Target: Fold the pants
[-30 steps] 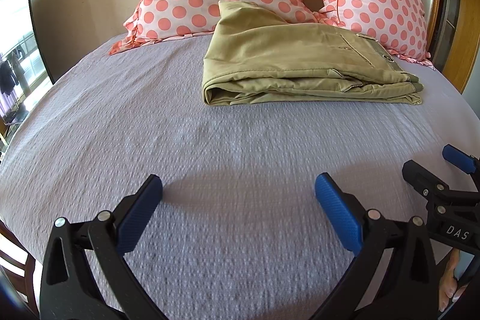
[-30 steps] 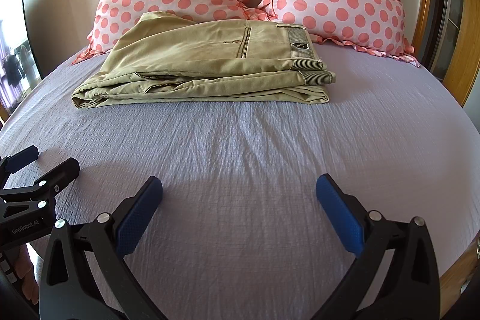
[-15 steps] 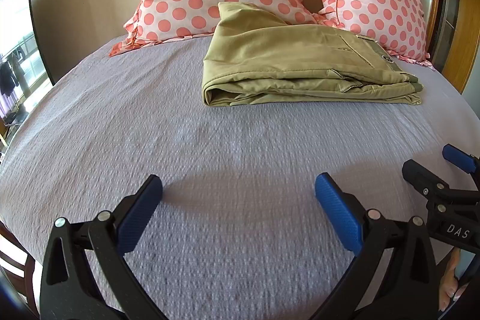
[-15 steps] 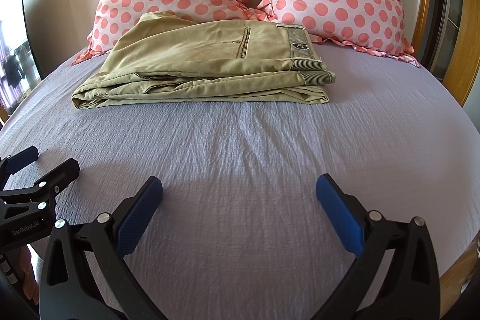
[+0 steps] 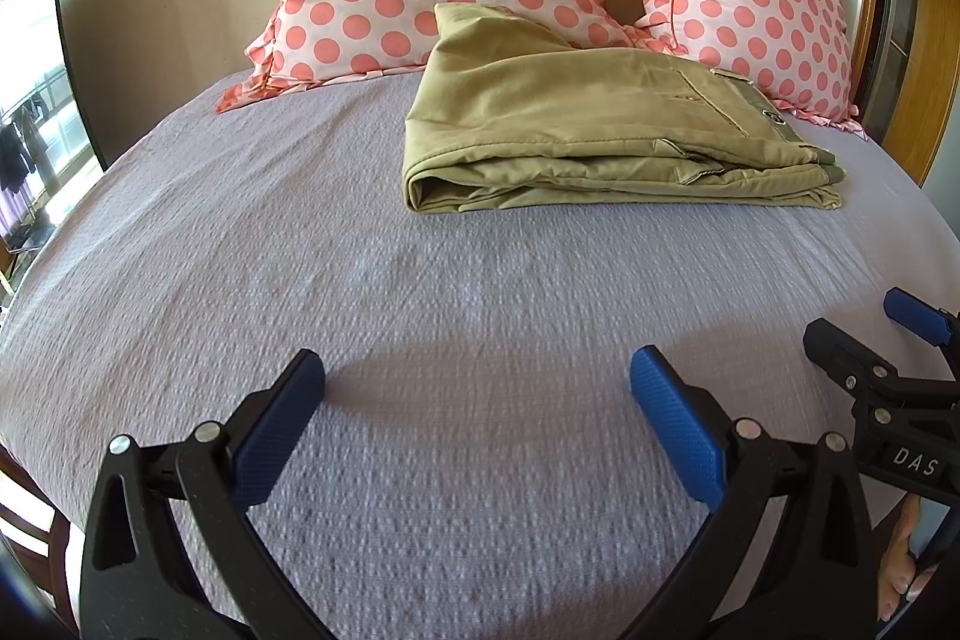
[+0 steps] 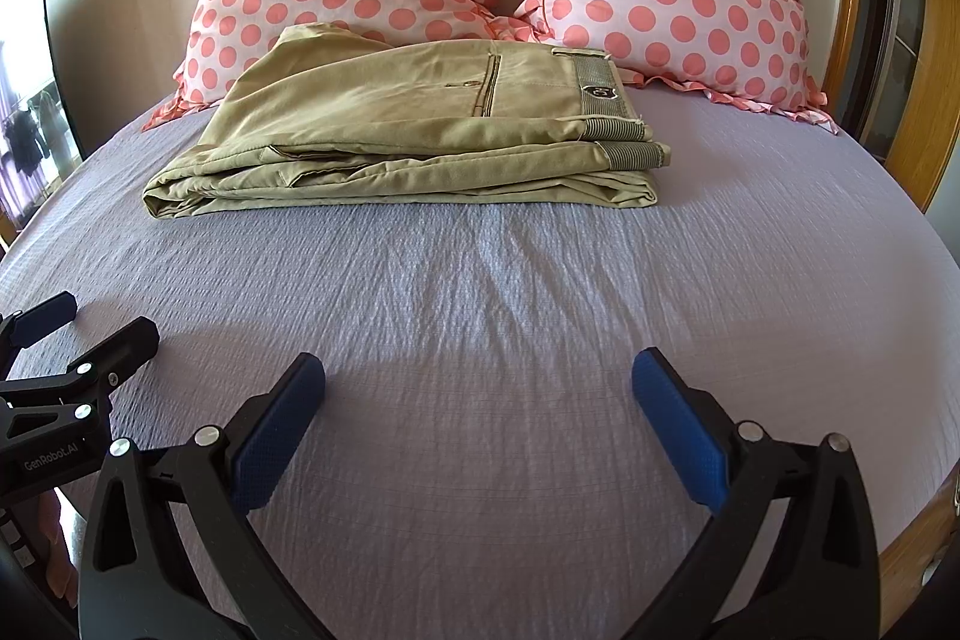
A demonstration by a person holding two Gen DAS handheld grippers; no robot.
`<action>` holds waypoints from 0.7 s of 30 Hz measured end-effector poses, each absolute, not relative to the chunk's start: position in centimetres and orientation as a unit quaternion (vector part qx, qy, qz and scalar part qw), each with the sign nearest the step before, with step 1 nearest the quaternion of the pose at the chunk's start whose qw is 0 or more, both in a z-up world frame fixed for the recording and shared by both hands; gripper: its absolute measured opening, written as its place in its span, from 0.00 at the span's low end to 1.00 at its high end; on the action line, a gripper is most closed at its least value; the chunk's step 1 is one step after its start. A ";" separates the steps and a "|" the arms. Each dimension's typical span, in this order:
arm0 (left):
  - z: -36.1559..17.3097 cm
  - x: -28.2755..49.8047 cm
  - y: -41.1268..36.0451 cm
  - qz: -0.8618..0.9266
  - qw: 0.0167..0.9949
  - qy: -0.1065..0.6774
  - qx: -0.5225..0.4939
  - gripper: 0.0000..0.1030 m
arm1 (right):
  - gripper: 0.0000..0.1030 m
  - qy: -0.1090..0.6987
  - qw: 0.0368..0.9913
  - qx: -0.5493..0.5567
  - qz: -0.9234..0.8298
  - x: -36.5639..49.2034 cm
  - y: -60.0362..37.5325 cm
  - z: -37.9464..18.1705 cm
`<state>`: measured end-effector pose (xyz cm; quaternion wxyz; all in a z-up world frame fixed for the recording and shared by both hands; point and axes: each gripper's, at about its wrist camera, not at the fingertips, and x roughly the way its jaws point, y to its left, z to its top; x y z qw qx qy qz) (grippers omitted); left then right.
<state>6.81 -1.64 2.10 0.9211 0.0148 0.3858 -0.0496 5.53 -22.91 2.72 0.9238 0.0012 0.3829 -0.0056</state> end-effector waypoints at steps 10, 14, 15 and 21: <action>2.1 6.8 -1.6 -0.050 0.921 0.386 0.015 0.98 | 0.99 0.383 0.924 0.001 -0.005 5.5 -22.9 2.7; 2.1 6.8 -1.6 -0.050 0.921 0.386 0.015 0.98 | 0.99 0.383 0.924 0.001 -0.005 5.5 -22.9 2.7; 2.1 6.8 -1.6 -0.050 0.921 0.385 0.015 0.98 | 0.99 0.383 0.924 0.001 -0.005 5.5 -22.9 2.7; 2.1 6.8 -1.6 -0.051 0.922 0.385 0.015 0.98 | 0.99 0.383 0.924 0.001 -0.005 5.5 -22.9 2.7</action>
